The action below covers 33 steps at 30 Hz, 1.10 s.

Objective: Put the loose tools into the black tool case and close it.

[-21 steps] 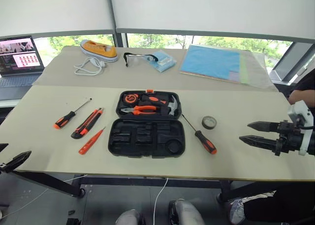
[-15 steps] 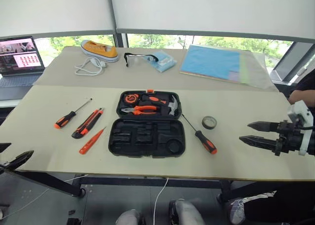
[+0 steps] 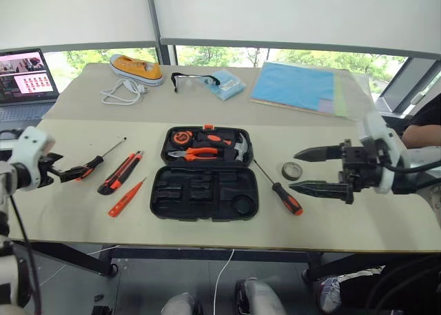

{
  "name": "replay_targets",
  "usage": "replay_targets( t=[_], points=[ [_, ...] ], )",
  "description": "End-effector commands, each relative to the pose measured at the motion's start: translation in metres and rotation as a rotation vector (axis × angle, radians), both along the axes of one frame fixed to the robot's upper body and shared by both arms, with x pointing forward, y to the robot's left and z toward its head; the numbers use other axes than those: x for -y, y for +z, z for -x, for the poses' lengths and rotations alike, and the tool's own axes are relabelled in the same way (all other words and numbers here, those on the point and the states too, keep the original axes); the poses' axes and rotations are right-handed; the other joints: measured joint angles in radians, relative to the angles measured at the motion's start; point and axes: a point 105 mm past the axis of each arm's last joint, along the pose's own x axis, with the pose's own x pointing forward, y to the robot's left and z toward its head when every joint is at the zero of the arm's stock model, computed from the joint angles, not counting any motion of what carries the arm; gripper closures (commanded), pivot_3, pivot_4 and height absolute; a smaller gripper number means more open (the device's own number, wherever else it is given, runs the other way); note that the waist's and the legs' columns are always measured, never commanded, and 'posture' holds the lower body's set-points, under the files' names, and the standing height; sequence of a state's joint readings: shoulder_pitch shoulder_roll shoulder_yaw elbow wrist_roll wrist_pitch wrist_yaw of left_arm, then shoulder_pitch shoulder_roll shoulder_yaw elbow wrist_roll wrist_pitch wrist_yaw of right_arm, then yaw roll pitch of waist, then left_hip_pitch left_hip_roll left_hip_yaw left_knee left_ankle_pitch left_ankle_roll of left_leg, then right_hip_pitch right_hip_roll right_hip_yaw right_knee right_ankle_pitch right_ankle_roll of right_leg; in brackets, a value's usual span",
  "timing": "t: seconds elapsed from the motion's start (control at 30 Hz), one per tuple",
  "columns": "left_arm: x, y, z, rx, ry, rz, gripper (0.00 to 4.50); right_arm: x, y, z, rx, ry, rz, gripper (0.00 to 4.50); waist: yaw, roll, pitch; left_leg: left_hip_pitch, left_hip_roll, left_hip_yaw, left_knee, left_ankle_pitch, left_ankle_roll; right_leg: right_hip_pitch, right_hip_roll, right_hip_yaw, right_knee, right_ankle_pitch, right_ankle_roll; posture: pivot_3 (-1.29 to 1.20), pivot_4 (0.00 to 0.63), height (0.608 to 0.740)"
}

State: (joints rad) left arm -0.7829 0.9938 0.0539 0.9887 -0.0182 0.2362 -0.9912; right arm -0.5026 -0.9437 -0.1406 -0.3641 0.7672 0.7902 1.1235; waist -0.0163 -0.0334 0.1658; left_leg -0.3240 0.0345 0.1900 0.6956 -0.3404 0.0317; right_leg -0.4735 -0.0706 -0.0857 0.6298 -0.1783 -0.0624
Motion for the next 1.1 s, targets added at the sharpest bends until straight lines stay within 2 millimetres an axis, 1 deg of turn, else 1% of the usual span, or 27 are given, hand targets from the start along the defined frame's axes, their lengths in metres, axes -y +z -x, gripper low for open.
replay_targets(
  t=[0.03, 0.1, 0.2, 0.23, 0.37, 0.43, 0.47, 0.5, 0.57, 0.6, 0.63, 0.67, 0.73, 0.8, 0.87, 0.93, 1.0, 1.1],
  points=[
    [-0.004, -0.007, -0.004, -0.036, 0.031, -0.035, 0.00, -0.009, 0.009, 0.003, 0.036, 0.026, -0.020, 0.07, 0.000, 0.000, 0.000, 0.000, 0.000, 0.000, 0.000, 0.000, 0.000, 0.000, 0.000, -0.001, 0.000, 0.000, 0.000, 0.00, 0.150, 0.718],
    [-0.001, -0.012, -0.006, -0.053, 0.036, -0.024, 0.00, -0.011, 0.008, 0.003, 0.045, 0.028, -0.020, 0.07, 0.002, 0.000, 0.000, -0.004, 0.001, 0.000, 0.001, 0.000, 0.000, -0.002, -0.002, -0.005, 0.000, 0.000, 0.000, 0.00, 0.150, 0.718],
    [0.004, -0.018, -0.010, -0.059, 0.036, -0.003, 0.74, -0.013, 0.009, 0.004, 0.061, 0.031, -0.018, 0.00, 0.003, 0.000, 0.000, -0.011, 0.002, 0.001, 0.006, 0.000, 0.000, -0.007, -0.004, -0.010, 0.002, 0.000, 0.000, 0.00, 0.150, 0.718],
    [0.006, -0.019, -0.011, -0.060, 0.033, 0.005, 1.04, -0.014, 0.009, 0.004, 0.065, 0.032, -0.017, 0.00, 0.004, 0.000, 0.000, -0.012, 0.002, 0.001, 0.007, 0.000, 0.000, -0.007, -0.004, -0.010, 0.002, 0.000, 0.000, 0.00, 0.150, 0.718],
    [0.012, -0.018, -0.015, -0.045, 0.023, 0.046, 2.54, -0.015, 0.010, 0.011, 0.079, 0.049, 0.003, 0.00, 0.004, 0.000, 0.000, -0.013, 0.002, 0.000, 0.012, 0.000, 0.001, -0.007, -0.006, -0.010, 0.007, 0.000, 0.000, 0.00, 0.150, 0.718],
    [0.014, -0.008, -0.019, -0.005, 0.006, 0.046, 3.35, -0.015, 0.010, 0.013, 0.080, 0.049, 0.007, 0.00, 0.004, -0.001, 0.000, -0.013, 0.003, -0.001, 0.016, 0.000, 0.001, -0.007, -0.006, -0.010, 0.011, -0.001, 0.000, 0.00, 0.150, 0.718],
    [0.015, 0.000, -0.022, 0.030, -0.010, 0.037, 3.60, -0.014, 0.010, 0.014, 0.076, 0.048, 0.010, 0.00, 0.004, -0.001, 0.000, -0.013, 0.003, -0.002, 0.017, 0.000, 0.001, -0.007, -0.006, -0.009, 0.011, -0.001, 0.000, 0.00, 0.150, 0.718],
    [0.020, 0.016, -0.028, 0.093, -0.047, 0.034, 3.64, -0.013, 0.008, 0.015, 0.062, 0.045, 0.013, 0.00, 0.004, -0.002, 0.000, -0.013, 0.003, -0.003, 0.018, 0.000, 0.001, -0.007, -0.006, -0.009, 0.011, -0.001, 0.000, 0.00, 0.150, 0.718],
    [0.045, 0.054, -0.036, 0.219, -0.218, 0.064, 3.64, -0.005, -0.001, 0.017, 0.007, 0.021, 0.038, 0.00, 0.005, -0.005, 0.002, -0.014, 0.004, -0.008, 0.020, 0.001, 0.001, -0.007, -0.006, -0.009, 0.012, -0.001, 0.001, 0.00, 0.150, 0.718],
    [0.062, 0.071, -0.037, 0.264, -0.329, 0.069, 3.64, -0.001, -0.006, 0.018, -0.019, 0.008, 0.045, 0.00, 0.007, -0.007, 0.002, -0.015, 0.005, -0.009, 0.021, 0.001, 0.001, -0.007, -0.006, -0.010, 0.012, -0.001, 0.000, 0.00, 0.150, 0.718],
    [0.076, 0.081, -0.036, 0.287, -0.422, 0.065, 3.64, 0.004, -0.010, 0.019, -0.038, -0.007, 0.051, 0.00, 0.011, -0.007, 0.002, -0.016, 0.005, -0.010, 0.022, 0.001, 0.001, -0.007, -0.006, -0.011, 0.012, -0.001, 0.000, 0.00, 0.150, 0.718],
    [0.091, 0.087, -0.033, 0.288, -0.526, 0.051, 3.64, 0.007, -0.014, 0.019, -0.047, -0.025, 0.060, 0.00, 0.016, -0.007, 0.001, -0.019, 0.005, -0.010, 0.024, 0.000, 0.001, -0.007, -0.006, -0.014, 0.012, -0.001, 0.000, 0.00, 0.150, 0.718],
    [0.118, 0.092, -0.027, 0.265, -0.683, 0.059, 3.64, 0.012, -0.019, 0.018, -0.051, -0.053, 0.072, 0.00, 0.016, -0.007, 0.001, -0.022, 0.006, -0.008, 0.027, 0.000, 0.002, -0.008, -0.007, -0.016, 0.013, -0.001, 0.000, 0.00, 0.150, 0.718],
    [0.148, 0.087, -0.019, 0.202, -0.820, 0.089, 3.64, 0.014, -0.020, 0.018, -0.040, -0.077, 0.072, 0.00, 0.016, -0.006, 0.001, -0.023, 0.006, -0.008, 0.027, 0.000, 0.003, -0.009, -0.007, -0.016, 0.013, -0.001, 0.001, 0.00, 0.150, 0.718],
    [0.181, 0.072, -0.011, 0.148, -0.943, 0.073, 3.64, 0.015, -0.020, 0.016, -0.033, -0.104, 0.064, 0.00, 0.016, -0.006, 0.001, -0.024, 0.006, -0.006, 0.029, 0.000, 0.003, -0.009, -0.006, -0.015, 0.014, -0.001, 0.001, 0.00, 0.150, 0.718],
    [0.204, 0.053, -0.004, 0.112, -1.028, 0.052, 3.64, 0.014, -0.021, 0.016, -0.044, -0.118, 0.047, 0.00, 0.012, -0.006, 0.001, -0.024, 0.007, -0.006, 0.031, 0.000, 0.003, -0.009, -0.005, -0.015, 0.015, -0.001, 0.001, 0.00, 0.150, 0.718],
    [0.217, 0.035, 0.001, 0.067, -1.089, -0.006, 3.64, 0.012, -0.021, 0.018, -0.052, -0.120, 0.037, 0.00, 0.006, -0.006, 0.001, -0.024, 0.008, -0.011, 0.032, 0.000, 0.003, -0.009, -0.005, -0.012, 0.016, -0.001, 0.001, 0.00, 0.150, 0.718],
    [0.220, 0.020, -0.001, 0.034, -1.116, -0.084, 3.64, 0.011, -0.022, 0.021, -0.051, -0.122, 0.037, 0.00, 0.001, -0.007, 0.001, -0.025, 0.010, -0.013, 0.034, 0.000, 0.002, -0.009, -0.004, -0.009, 0.016, -0.003, 0.004, 0.00, 0.150, 0.718]
  ],
)
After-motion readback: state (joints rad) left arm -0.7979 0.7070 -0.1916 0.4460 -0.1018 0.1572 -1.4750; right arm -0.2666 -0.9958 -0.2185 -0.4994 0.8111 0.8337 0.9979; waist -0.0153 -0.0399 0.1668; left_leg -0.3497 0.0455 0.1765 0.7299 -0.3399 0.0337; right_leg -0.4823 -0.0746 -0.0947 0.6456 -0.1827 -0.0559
